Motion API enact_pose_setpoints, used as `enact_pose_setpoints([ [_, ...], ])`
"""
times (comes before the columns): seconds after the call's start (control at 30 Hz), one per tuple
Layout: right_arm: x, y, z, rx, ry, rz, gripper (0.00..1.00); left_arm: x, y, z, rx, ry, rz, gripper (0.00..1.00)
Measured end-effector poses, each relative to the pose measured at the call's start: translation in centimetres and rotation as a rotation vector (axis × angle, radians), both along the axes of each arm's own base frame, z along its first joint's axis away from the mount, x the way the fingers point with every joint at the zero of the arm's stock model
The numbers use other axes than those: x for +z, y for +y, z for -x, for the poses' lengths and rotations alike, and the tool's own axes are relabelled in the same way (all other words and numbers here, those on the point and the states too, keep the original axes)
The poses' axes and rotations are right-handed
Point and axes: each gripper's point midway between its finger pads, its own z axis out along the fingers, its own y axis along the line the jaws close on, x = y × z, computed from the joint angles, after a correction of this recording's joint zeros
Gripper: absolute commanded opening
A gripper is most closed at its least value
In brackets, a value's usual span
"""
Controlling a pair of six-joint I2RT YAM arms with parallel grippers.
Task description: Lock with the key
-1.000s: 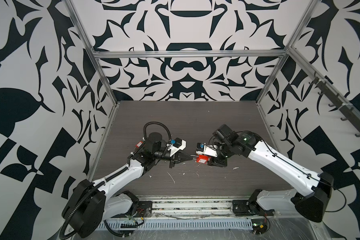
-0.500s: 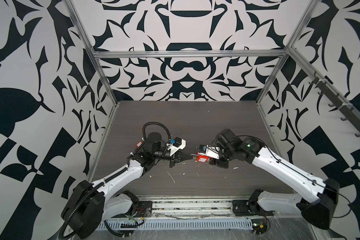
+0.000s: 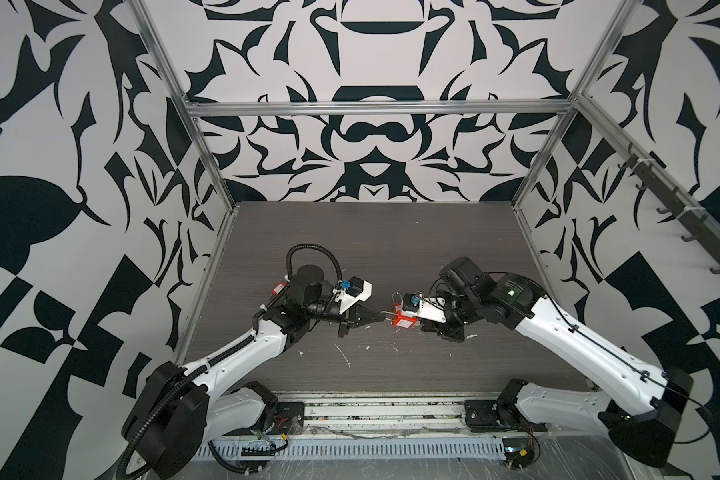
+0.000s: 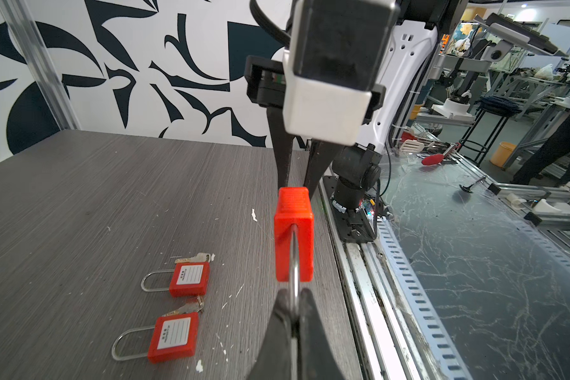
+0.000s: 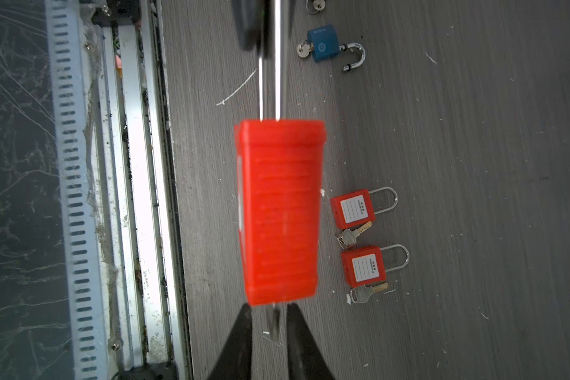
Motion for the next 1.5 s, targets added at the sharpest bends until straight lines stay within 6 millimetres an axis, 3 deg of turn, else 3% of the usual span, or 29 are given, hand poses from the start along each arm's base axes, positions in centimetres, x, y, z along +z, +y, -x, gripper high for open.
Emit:
enact_pose_setpoints([
  [0.3, -0.7, 0.8, 0.5, 0.021, 0.073, -0.009, 0.00, -0.5, 0.1, 0.1, -0.005, -0.014, -0.018, 0.00],
  [0.57, -0.8, 0.8, 0.7, 0.028, 0.069, -0.019, 0.00, -0.4, 0.2, 0.0, -0.008, -0.025, -0.037, 0.00],
  [1.0, -0.8, 1.8, 0.0, 0.050, 0.029, -0.114, 0.00, 0.1, 2.3, -0.5, 0.029, -0.054, -0.055, 0.00],
  [1.2, -3.4, -1.3, 1.2, 0.002, 0.121, -0.002, 0.00, 0.3, 3.2, -1.2, 0.065, -0.056, -0.060, 0.00],
  [1.37, -3.6, -1.8, 1.5, -0.006, 0.137, 0.020, 0.00, 0.2, 3.4, -1.3, 0.066, -0.054, -0.078, 0.00],
  [1.5, -3.7, -2.5, 0.6, -0.052, 0.100, 0.048, 0.00, 0.8, 3.4, -2.0, 0.071, -0.063, -0.125, 0.00],
])
